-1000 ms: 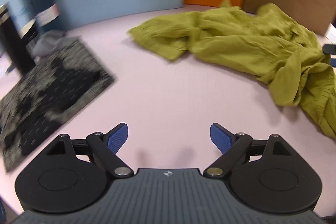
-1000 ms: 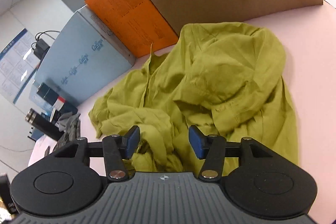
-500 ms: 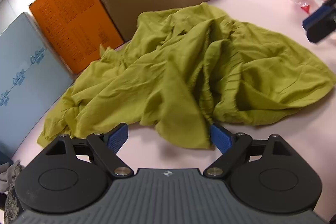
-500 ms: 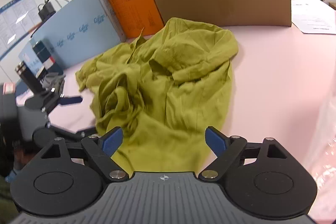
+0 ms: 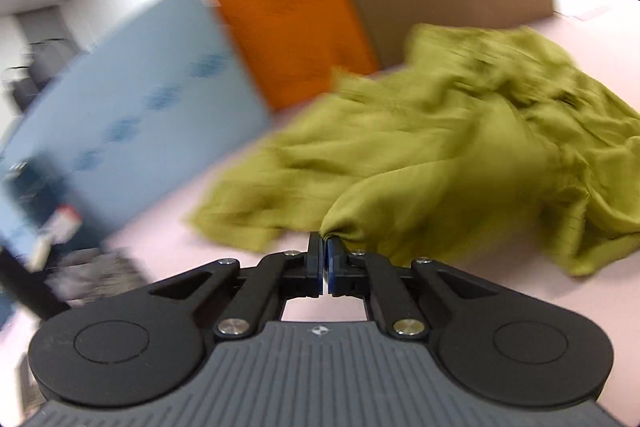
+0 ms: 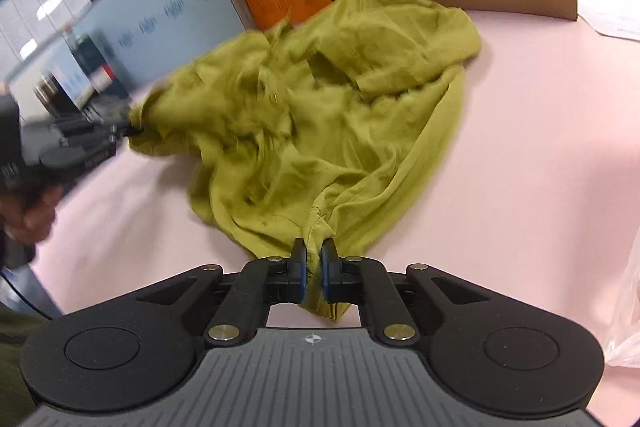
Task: Fold clothes
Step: 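Lower the shirt onto the table and open both grippers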
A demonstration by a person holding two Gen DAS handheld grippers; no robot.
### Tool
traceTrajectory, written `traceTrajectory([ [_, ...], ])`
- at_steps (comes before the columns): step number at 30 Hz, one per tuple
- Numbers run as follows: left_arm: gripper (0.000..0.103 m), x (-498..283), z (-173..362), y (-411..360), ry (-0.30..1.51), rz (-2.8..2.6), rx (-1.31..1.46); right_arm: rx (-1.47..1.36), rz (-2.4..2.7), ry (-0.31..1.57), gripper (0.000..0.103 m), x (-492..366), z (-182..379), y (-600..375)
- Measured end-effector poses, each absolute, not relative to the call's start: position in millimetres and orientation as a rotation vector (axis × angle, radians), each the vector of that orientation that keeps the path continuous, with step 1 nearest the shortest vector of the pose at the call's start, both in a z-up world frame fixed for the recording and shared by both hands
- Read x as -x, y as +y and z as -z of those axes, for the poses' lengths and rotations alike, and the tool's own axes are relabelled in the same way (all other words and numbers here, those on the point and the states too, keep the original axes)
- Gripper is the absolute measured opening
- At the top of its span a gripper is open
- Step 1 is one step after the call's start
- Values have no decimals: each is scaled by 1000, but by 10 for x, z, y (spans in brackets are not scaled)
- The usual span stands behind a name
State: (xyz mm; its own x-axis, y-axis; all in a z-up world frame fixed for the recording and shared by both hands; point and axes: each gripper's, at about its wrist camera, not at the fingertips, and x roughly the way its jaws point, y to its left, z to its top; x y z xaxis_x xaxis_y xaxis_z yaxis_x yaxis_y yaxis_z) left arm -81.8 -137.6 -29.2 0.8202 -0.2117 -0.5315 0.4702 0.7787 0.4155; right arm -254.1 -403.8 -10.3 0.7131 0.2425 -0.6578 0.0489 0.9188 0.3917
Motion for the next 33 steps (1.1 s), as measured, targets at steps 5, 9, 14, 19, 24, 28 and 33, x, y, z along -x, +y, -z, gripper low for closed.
traceTrajectory([
  [5, 2, 1099, -210, -726, 387, 296, -594, -571, -136, 626, 7, 2797, -450, -4452],
  [9, 9, 1365, -249, -430, 454, 361, -640, -501, -135, 707, 10, 2882, -612, -4571],
  [14, 21, 1618, 298, -256, 674, 398, -714, -321, -37, 984, 30, 2922, -233, -4546],
  [19, 22, 1599, 480, -207, 780, 357, -624, -395, -1, 980, 42, 2945, -11, -4614],
  [24, 41, 1489, 473, -207, 787, 331, -523, -567, -75, 942, 57, 2915, 126, -4580],
  [28, 49, 1372, 426, -191, 804, 333, -383, -640, -83, 932, 57, 2828, 234, -4492],
  [33, 57, 1228, 433, -163, 817, 327, -310, -558, -100, 921, 45, 2778, 246, -4285],
])
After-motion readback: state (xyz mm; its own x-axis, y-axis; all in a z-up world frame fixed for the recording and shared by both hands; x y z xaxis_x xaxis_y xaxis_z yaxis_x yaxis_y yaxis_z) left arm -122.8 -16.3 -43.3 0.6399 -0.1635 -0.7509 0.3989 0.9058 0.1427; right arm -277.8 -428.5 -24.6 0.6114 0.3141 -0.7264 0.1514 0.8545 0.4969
